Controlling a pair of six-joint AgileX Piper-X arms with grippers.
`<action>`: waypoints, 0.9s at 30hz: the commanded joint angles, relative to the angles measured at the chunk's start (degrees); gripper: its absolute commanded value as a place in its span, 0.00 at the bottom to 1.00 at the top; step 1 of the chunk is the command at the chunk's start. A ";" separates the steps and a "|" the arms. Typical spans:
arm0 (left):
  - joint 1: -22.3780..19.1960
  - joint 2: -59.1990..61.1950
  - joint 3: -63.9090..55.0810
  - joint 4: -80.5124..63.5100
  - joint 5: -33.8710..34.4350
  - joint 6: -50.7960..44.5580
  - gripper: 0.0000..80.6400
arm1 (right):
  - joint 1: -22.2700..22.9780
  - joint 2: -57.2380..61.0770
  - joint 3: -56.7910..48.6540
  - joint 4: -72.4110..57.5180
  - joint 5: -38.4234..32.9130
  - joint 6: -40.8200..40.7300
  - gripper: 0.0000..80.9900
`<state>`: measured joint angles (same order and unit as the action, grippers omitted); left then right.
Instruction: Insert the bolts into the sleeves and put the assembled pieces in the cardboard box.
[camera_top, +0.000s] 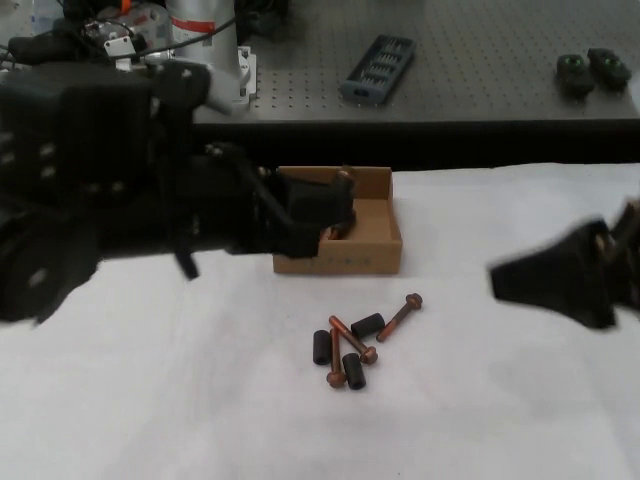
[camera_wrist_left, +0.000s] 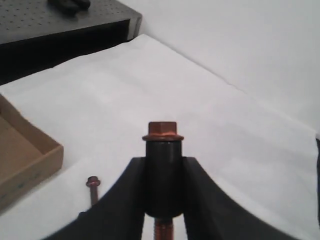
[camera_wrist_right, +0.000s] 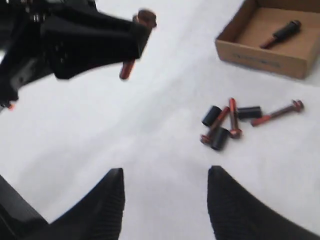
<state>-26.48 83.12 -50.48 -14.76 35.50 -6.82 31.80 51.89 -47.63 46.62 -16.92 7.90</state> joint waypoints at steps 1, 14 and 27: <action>1.16 6.37 -6.09 2.14 -0.38 4.30 0.01 | -0.66 -0.56 0.11 2.50 1.00 -2.36 0.47; 4.90 39.58 -45.11 22.74 -6.41 6.09 0.01 | -6.88 -0.54 0.07 9.58 0.99 -8.91 0.47; 6.45 52.91 -63.72 34.88 -13.73 9.00 0.34 | -7.02 -0.54 0.07 9.58 0.99 -8.91 0.43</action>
<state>-19.99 136.17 -112.53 17.76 23.81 0.51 25.12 51.83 -47.63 55.87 -15.64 -0.43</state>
